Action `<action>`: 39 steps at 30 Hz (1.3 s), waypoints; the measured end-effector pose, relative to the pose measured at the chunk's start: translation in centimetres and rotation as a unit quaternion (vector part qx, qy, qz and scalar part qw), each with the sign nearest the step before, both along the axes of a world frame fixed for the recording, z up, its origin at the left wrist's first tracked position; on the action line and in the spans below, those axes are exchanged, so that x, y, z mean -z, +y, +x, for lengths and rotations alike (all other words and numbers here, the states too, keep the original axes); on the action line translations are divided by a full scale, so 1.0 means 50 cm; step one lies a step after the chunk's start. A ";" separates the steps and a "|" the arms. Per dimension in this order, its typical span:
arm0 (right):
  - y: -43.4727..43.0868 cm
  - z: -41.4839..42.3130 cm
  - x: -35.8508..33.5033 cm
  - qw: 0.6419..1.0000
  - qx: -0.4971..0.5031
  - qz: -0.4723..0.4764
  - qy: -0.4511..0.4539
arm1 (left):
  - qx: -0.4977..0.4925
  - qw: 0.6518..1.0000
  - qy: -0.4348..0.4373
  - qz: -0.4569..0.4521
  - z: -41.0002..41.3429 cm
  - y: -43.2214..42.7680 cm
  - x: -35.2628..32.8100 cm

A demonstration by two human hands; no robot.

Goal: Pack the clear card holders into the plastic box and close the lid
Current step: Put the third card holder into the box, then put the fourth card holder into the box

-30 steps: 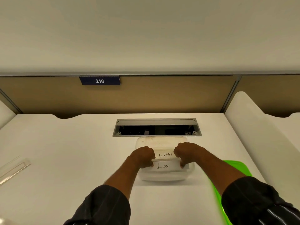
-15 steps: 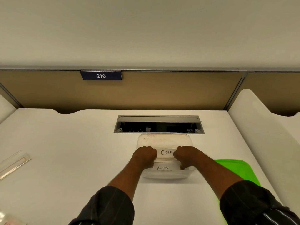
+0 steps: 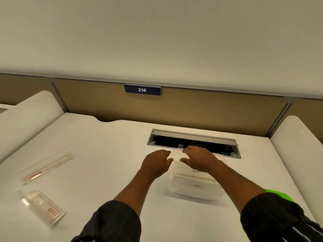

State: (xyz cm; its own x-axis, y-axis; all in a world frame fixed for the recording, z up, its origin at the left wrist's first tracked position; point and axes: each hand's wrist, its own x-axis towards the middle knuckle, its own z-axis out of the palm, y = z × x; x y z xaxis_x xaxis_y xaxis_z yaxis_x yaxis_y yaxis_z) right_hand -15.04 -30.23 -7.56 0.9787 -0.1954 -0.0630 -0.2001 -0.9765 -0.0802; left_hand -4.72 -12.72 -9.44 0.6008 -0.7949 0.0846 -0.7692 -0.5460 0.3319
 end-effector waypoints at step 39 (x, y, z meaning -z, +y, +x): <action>0.904 0.428 0.090 0.951 -0.178 0.171 0.188 | -0.194 0.962 0.051 0.187 0.314 0.887 0.075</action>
